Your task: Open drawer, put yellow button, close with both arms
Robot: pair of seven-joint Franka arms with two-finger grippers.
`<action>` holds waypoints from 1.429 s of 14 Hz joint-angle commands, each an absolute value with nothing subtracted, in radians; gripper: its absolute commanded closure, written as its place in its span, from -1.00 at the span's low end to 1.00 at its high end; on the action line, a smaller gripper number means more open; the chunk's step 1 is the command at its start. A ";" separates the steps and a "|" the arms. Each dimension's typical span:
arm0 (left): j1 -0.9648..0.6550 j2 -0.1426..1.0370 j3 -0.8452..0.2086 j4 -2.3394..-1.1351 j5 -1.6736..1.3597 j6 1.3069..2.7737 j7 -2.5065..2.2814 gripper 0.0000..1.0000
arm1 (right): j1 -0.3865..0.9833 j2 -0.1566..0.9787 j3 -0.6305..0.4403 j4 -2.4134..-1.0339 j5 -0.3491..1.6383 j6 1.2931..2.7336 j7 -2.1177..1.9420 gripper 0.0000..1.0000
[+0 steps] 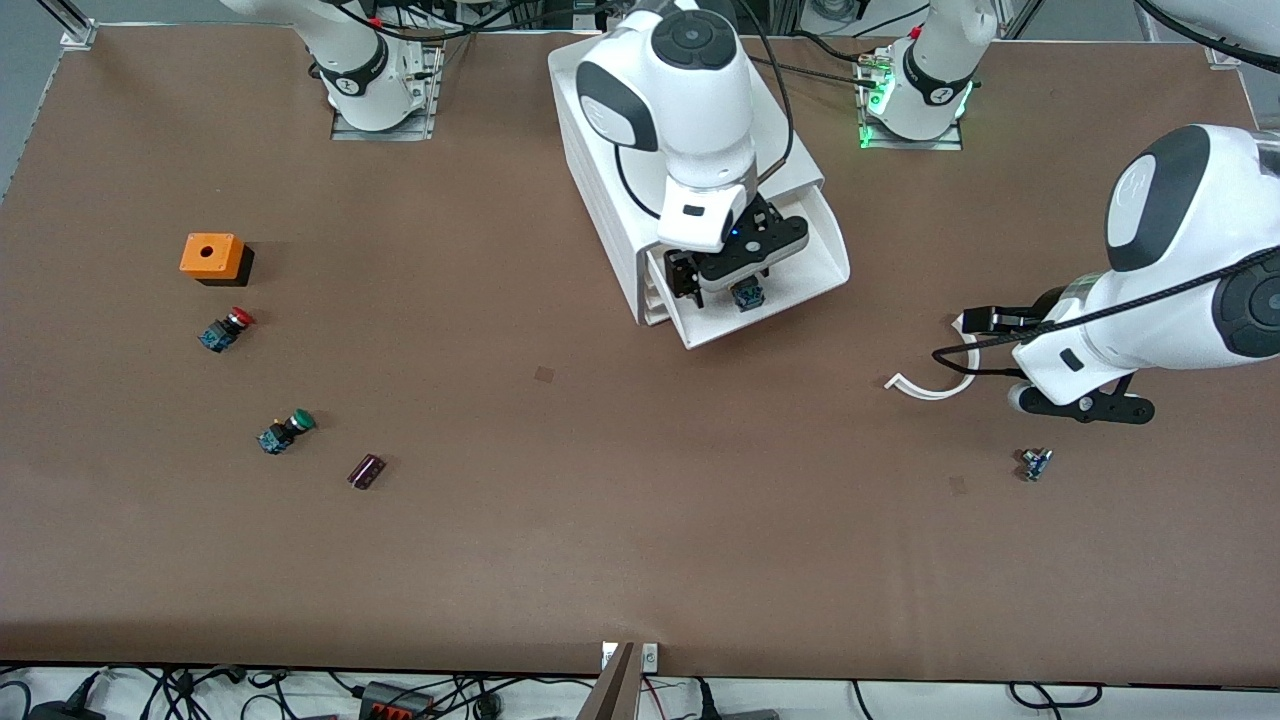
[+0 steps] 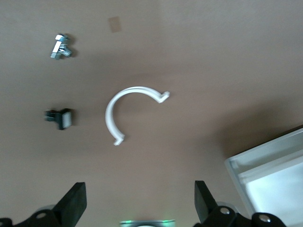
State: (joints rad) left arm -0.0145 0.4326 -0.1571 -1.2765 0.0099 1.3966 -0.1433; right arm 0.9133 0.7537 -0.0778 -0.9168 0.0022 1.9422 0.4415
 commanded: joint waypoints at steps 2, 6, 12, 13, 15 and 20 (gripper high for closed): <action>-0.017 0.405 -0.164 -1.320 -0.066 1.455 -0.311 -1.00 | 0.804 0.689 -0.069 -0.903 0.002 1.797 0.453 -1.00; -0.018 0.281 -0.235 -1.601 -0.066 1.746 -0.472 -1.00 | 0.655 0.646 -0.075 -0.926 0.000 1.678 0.448 -1.00; -0.020 0.261 -0.359 -1.827 -0.061 2.102 -0.747 -1.00 | 0.404 0.638 -0.071 -0.928 0.017 1.484 0.327 -1.00; -0.020 0.265 -0.379 -1.862 -0.058 2.167 -0.788 -1.00 | 0.381 0.629 -0.071 -0.928 0.015 1.470 0.304 -1.00; -0.038 0.273 -0.383 -1.911 -0.058 2.253 -0.808 -1.00 | 0.339 0.617 -0.074 -0.928 0.014 1.457 0.269 -1.00; -0.087 0.276 -0.388 -1.940 -0.058 2.287 -0.876 -1.00 | 0.210 0.517 -0.066 -1.058 0.017 1.468 0.256 -1.00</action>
